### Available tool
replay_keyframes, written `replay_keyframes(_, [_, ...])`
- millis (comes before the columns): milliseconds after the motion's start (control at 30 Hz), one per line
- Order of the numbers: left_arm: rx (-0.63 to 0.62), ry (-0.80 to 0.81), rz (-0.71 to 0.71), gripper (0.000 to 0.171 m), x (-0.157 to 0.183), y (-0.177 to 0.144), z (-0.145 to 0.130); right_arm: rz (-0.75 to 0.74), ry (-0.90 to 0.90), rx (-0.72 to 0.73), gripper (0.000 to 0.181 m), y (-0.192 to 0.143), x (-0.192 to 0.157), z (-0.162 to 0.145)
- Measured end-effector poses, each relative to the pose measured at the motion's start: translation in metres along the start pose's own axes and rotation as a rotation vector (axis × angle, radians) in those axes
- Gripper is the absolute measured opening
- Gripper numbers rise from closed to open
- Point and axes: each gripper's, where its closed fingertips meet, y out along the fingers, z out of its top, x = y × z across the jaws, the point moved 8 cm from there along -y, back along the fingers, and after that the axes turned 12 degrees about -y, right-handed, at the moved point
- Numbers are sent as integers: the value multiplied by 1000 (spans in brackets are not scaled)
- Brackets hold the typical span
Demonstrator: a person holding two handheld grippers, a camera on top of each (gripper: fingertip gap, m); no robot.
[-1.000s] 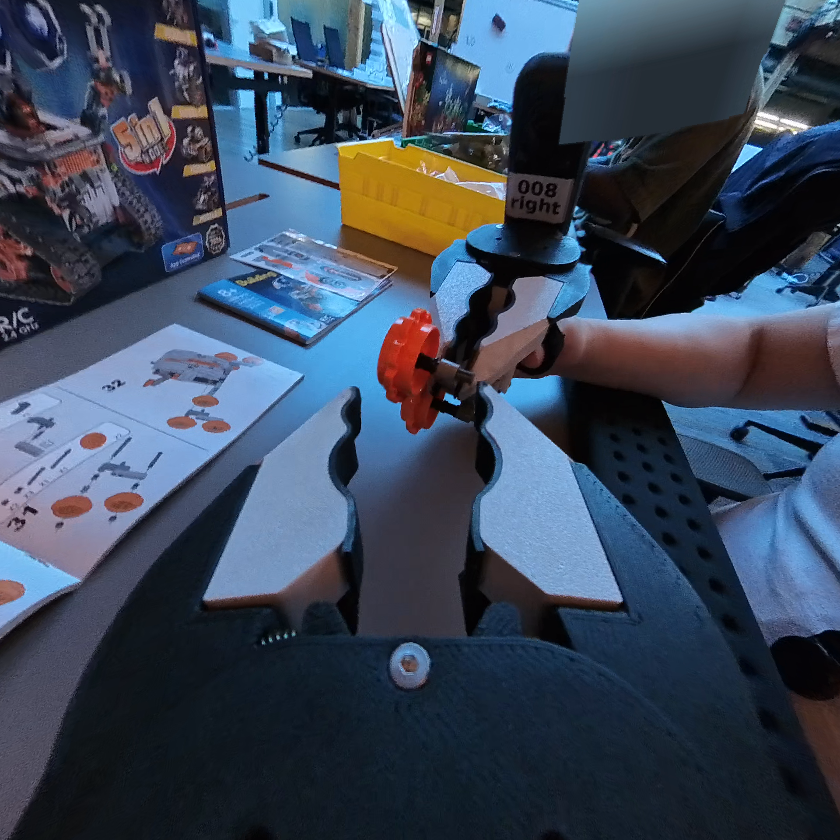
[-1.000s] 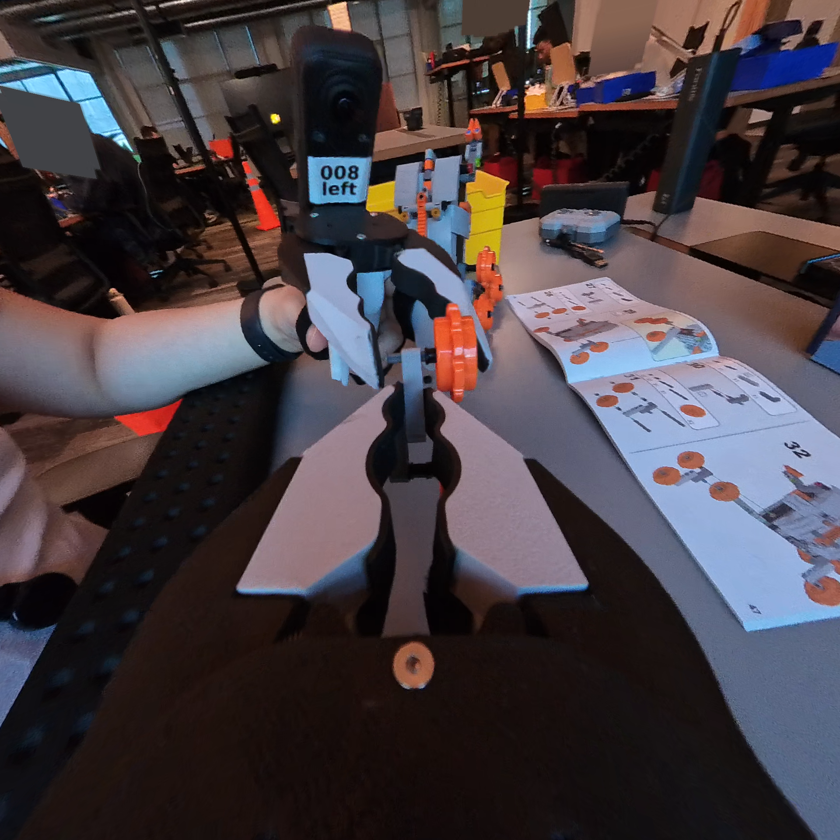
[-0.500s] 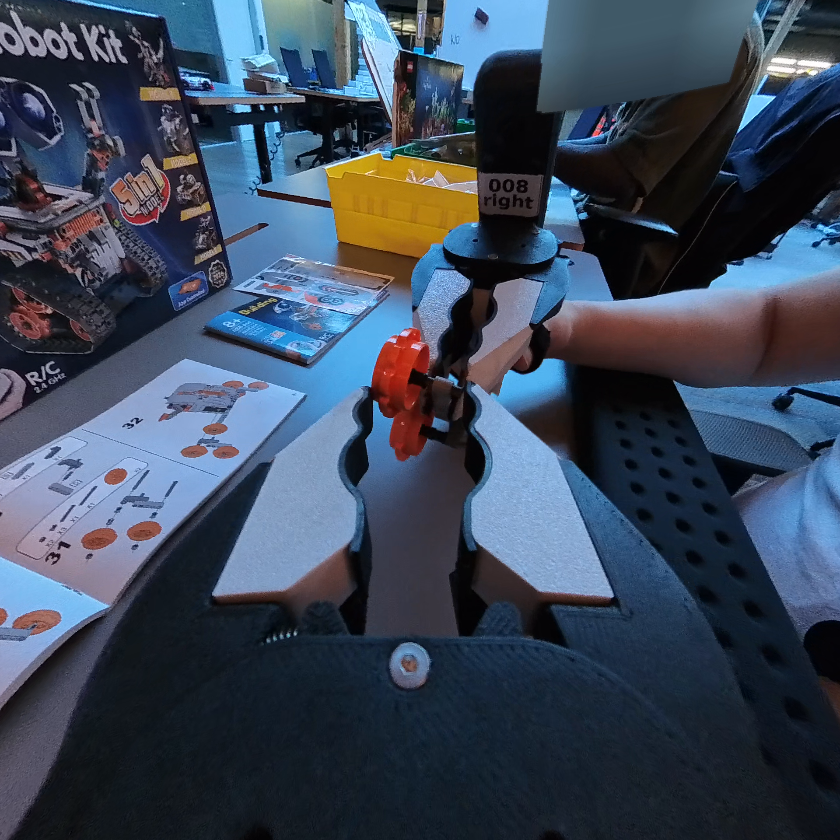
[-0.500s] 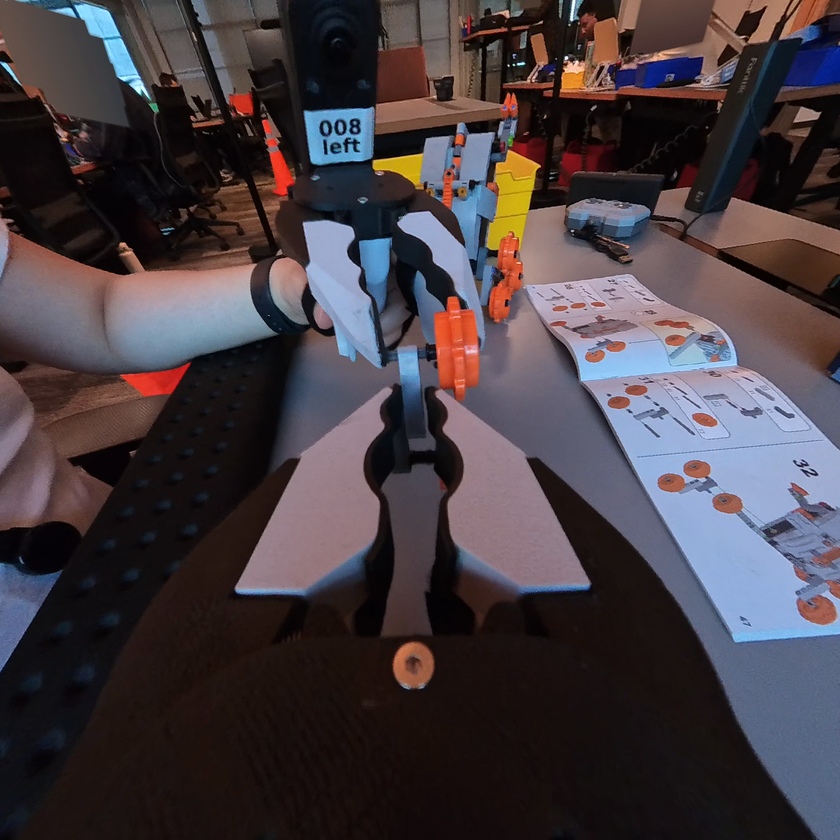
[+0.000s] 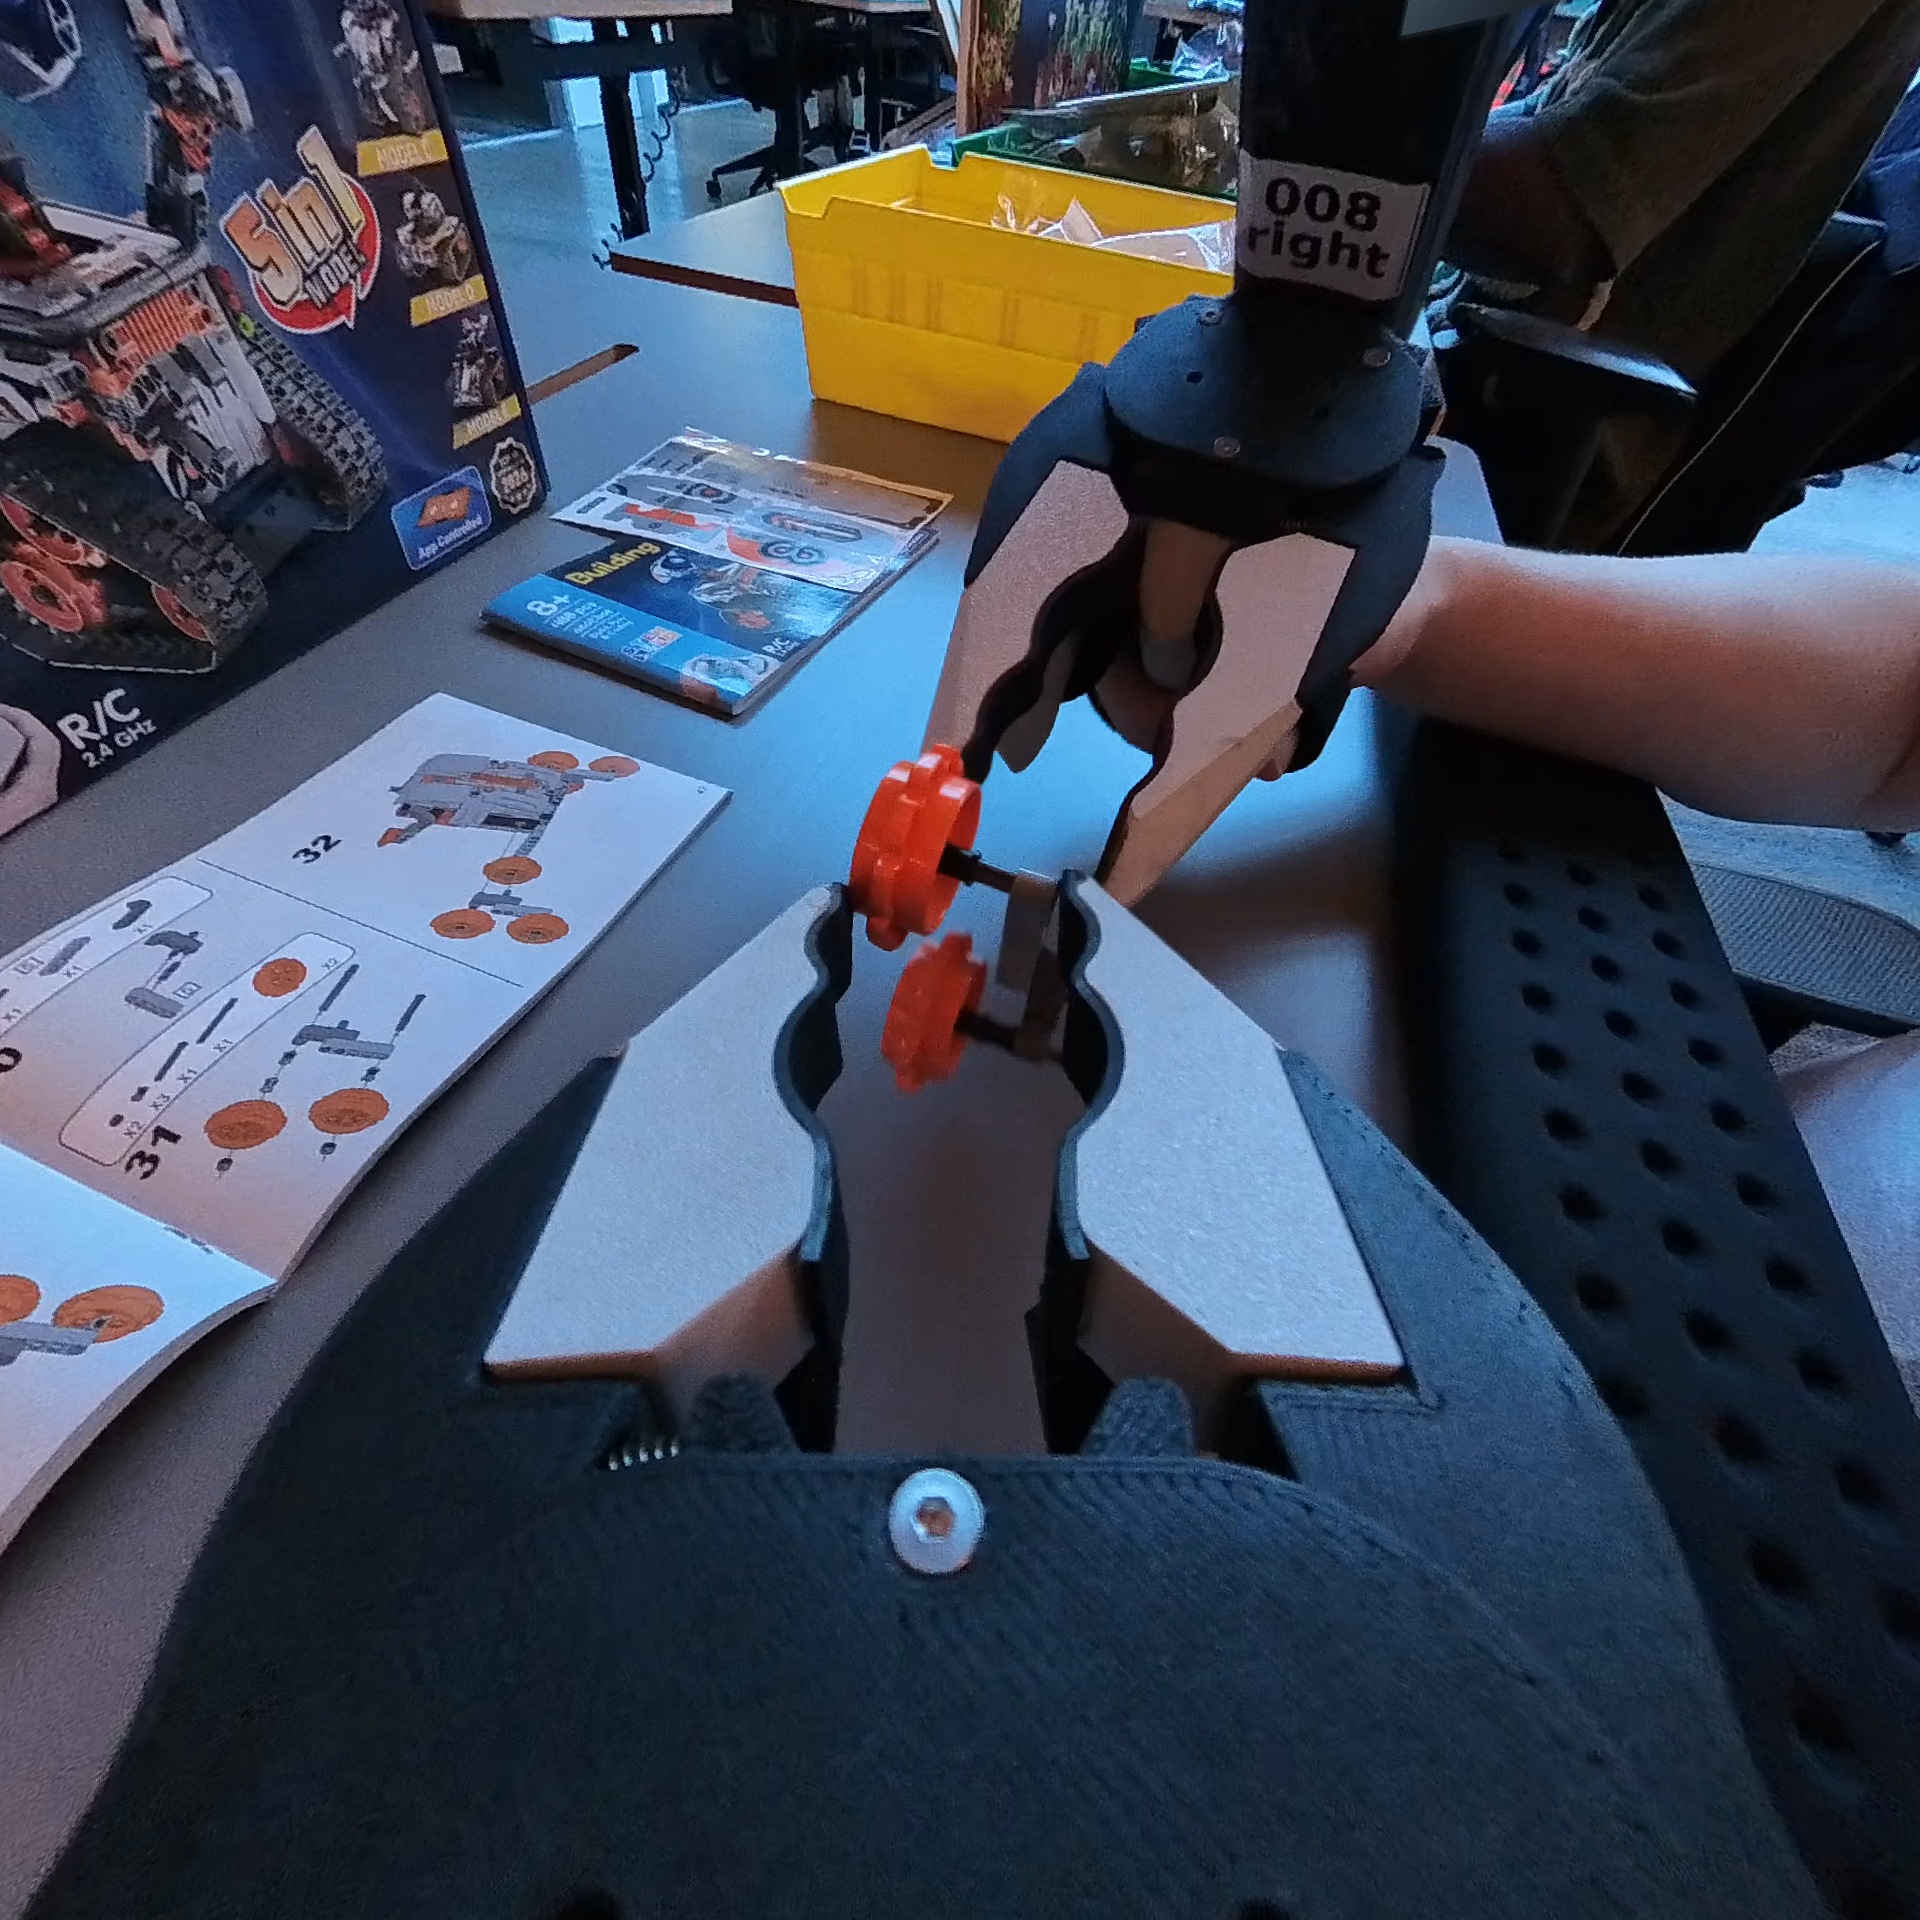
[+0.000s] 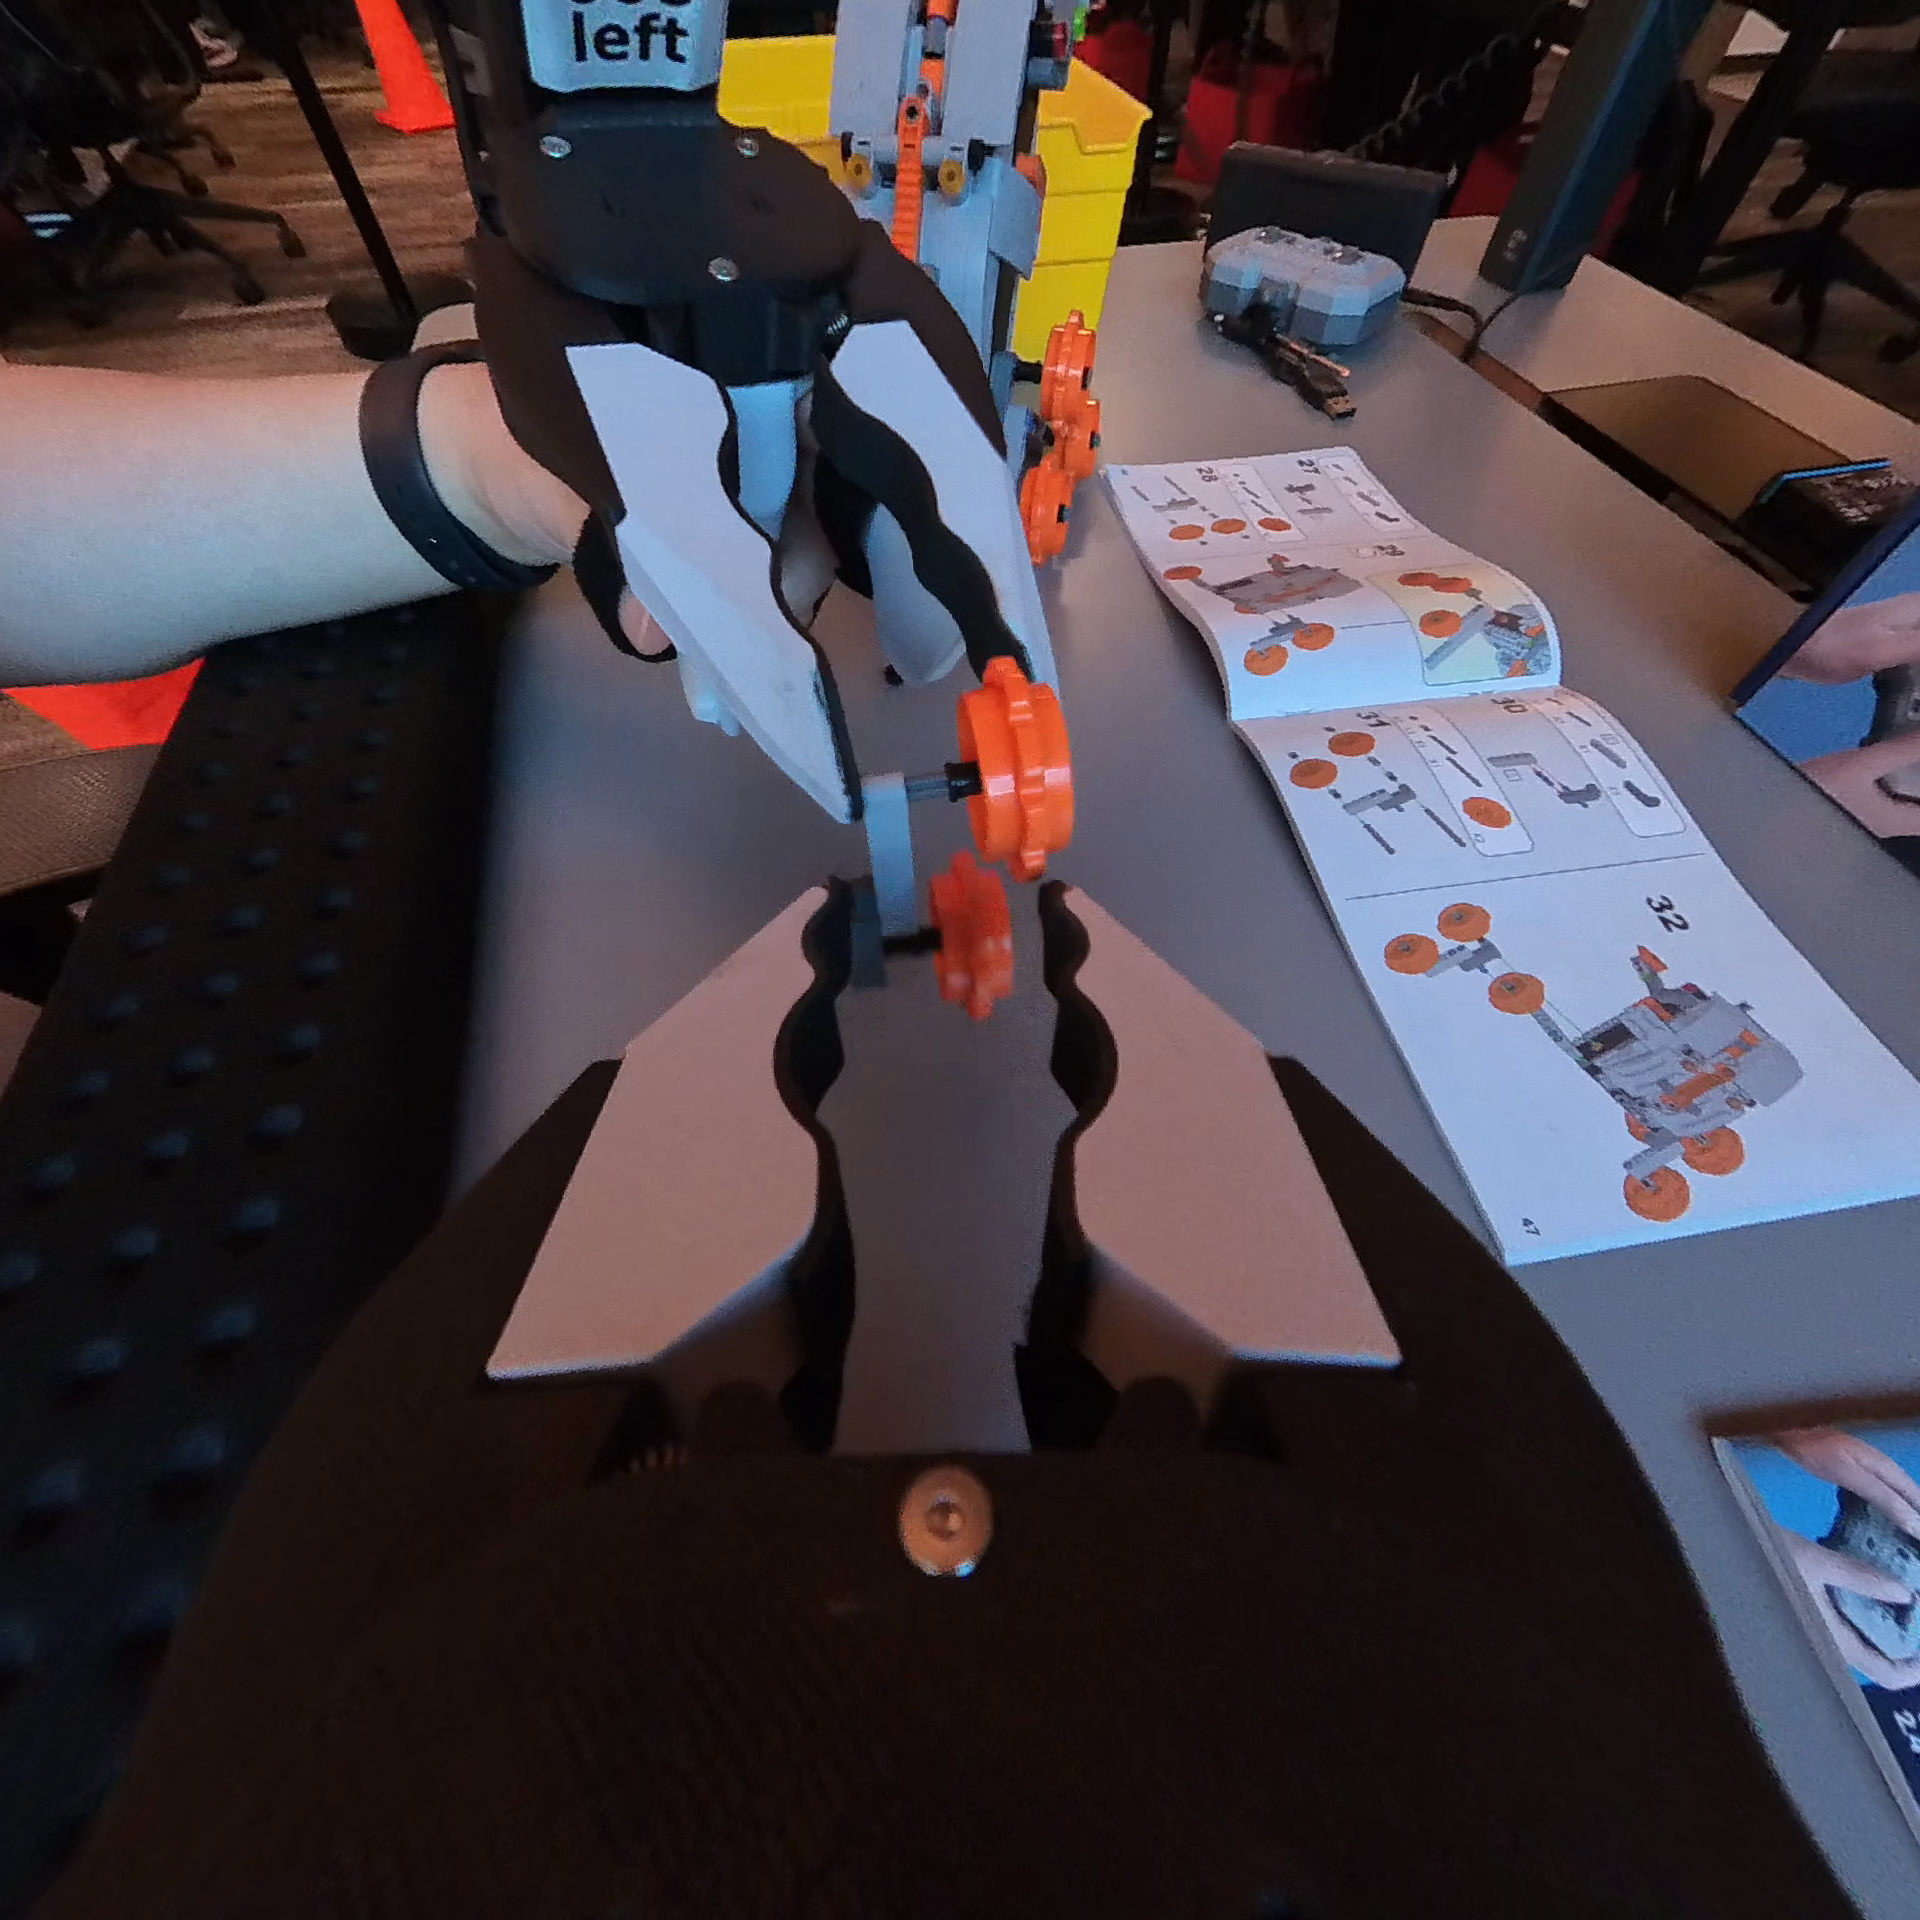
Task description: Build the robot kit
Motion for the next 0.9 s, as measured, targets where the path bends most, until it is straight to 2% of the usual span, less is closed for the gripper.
replay_keyframes(133, [-13, -7, 13, 38, -2, 1, -2, 0, 27, -21, 43, 2, 1, -3])
replay_keyframes(267, [-34, 9, 13, 38, -1, 3, -4, -26, -6, 49, 46, 1, 1, 3])
replay_keyframes(400, [-41, 42, 20, 38, 0, 4, -5, -28, -42, 65, 40, 2, 1, 3])
replay_keyframes(567, [-22, 18, -35, 38, 3, 1, -3, 52, 3, 116, 38, -3, 3, 3])
replay_keyframes(900, [-84, 51, -47, 38, 5, 8, -11, 50, -22, 91, 19, 1, 4, -6])
